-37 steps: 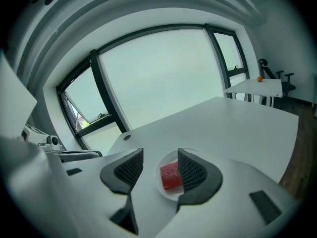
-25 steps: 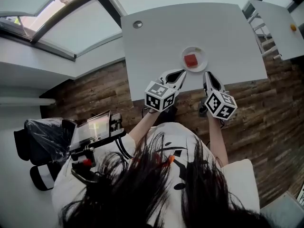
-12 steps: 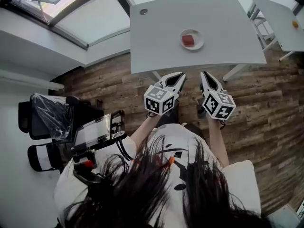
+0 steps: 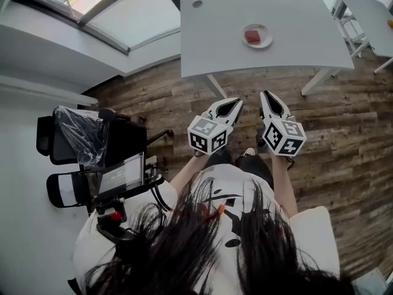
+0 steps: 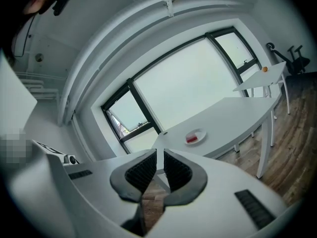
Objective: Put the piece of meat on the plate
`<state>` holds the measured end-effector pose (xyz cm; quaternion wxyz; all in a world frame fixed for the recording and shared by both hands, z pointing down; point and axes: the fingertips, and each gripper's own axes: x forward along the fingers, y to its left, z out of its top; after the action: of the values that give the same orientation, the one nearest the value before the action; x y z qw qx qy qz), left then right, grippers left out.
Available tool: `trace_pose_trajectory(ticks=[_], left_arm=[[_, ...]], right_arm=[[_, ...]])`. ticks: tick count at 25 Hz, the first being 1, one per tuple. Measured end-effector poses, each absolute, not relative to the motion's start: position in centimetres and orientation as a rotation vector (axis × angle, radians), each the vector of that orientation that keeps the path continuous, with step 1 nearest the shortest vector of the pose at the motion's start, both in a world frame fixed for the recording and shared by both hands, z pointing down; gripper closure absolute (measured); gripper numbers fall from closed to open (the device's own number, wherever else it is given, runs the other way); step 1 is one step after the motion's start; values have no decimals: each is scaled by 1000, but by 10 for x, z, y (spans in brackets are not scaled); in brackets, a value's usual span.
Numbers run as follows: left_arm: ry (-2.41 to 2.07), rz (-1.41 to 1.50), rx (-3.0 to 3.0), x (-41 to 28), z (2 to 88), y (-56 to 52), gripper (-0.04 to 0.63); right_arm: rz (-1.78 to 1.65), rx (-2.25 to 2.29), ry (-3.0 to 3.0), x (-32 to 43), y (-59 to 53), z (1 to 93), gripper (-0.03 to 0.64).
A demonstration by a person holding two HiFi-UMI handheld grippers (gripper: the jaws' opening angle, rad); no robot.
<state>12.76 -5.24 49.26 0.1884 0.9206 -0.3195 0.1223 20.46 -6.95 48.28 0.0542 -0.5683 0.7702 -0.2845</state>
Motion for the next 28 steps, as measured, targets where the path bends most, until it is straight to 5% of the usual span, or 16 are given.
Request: trace_pose_trajectory(ticks=[28], left_arm=[[-967, 234, 2597, -18, 473, 113, 591]], right_arm=[[-737, -1690, 2471, 50, 72, 453, 568]])
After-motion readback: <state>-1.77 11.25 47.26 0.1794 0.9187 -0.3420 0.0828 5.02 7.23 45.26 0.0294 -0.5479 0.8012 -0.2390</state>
